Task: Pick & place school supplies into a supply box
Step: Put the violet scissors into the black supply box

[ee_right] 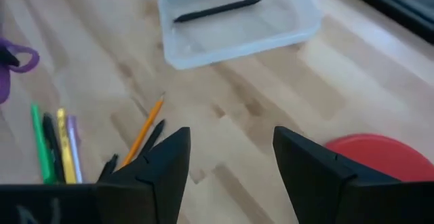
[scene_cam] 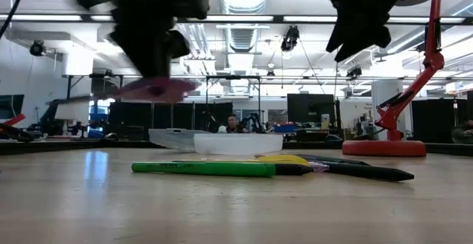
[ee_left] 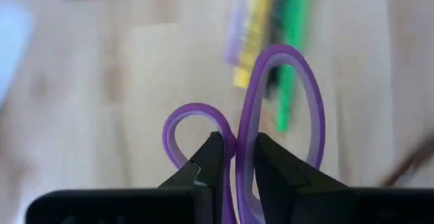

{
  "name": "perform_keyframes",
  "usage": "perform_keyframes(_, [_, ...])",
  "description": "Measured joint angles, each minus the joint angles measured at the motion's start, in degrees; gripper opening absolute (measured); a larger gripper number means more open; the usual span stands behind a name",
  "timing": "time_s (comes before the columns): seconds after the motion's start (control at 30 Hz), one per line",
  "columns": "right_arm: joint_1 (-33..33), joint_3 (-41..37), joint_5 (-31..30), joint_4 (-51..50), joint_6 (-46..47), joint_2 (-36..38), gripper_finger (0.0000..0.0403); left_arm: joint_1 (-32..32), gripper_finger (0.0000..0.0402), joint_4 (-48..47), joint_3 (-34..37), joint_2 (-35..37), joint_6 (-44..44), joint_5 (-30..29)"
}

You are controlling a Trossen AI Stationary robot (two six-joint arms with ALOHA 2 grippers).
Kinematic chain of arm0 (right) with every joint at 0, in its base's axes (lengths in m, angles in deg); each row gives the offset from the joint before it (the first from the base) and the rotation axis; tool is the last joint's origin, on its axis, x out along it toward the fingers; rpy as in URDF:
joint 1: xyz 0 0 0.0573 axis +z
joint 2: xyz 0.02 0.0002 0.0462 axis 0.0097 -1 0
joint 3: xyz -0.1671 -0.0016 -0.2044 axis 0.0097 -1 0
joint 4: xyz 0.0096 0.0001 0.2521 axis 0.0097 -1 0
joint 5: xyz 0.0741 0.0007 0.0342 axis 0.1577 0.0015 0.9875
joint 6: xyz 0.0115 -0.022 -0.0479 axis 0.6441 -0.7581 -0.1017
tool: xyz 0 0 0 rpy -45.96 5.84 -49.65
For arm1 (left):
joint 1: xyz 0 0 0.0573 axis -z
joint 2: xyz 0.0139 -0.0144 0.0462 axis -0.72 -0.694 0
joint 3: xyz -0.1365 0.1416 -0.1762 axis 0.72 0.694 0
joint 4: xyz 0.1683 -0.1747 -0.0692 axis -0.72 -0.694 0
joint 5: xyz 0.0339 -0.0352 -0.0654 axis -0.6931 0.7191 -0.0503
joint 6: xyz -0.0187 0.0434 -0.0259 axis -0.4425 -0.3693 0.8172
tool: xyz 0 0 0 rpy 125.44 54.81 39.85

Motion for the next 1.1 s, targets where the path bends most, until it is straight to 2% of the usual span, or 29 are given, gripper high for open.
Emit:
perform_keyframes(0.1, [0.0, 0.0, -2.8, 0.0, 1.4, 0.4, 0.0203, -6.2, 0.0042, 1.3, 0.0, 2.6, 10.9, -0.1])
perform_keyframes(0.27, [0.0, 0.0, -4.5, 0.4, 2.0, -0.6, 0.0203, -15.4, 0.0042, 9.6, -0.3, 4.4, 19.4, -0.6])
perform_keyframes(0.4, [0.0, -0.1, -6.2, 0.5, 3.0, -1.9, 0.0203, -23.3, 0.0042, 14.9, -0.4, 4.3, 20.1, -0.4])
perform_keyframes(0.6, [0.0, -0.1, -10.8, 0.5, 12.7, -2.1, 0.0203, -34.6, 0.0042, 26.7, -0.2, 2.4, 21.7, 1.0])
perform_keyframes(0.67, [0.0, -0.2, -11.8, 0.5, 14.7, -2.1, 0.0203, -37.1, 0.0042, 26.7, -1.4, 1.2, 22.0, 1.7])
perform_keyframes(0.83, [0.0, -0.2, -12.0, 0.5, 17.5, -2.8, 0.0203, -38.3, 0.0042, 25.3, -8.2, -4.2, 18.6, 4.5])
perform_keyframes(1.0, [0.0, -0.2, -12.0, 0.4, 20.1, -4.1, 0.0203, -38.3, 0.0042, 17.3, -22.3, -14.6, 12.2, 4.7])
perform_keyframes(1.1, [0.0, -0.2, -12.0, 0.1, 21.0, -4.8, 0.0203, -38.4, 0.0042, 9.1, -31.2, -21.2, 8.1, 4.9])
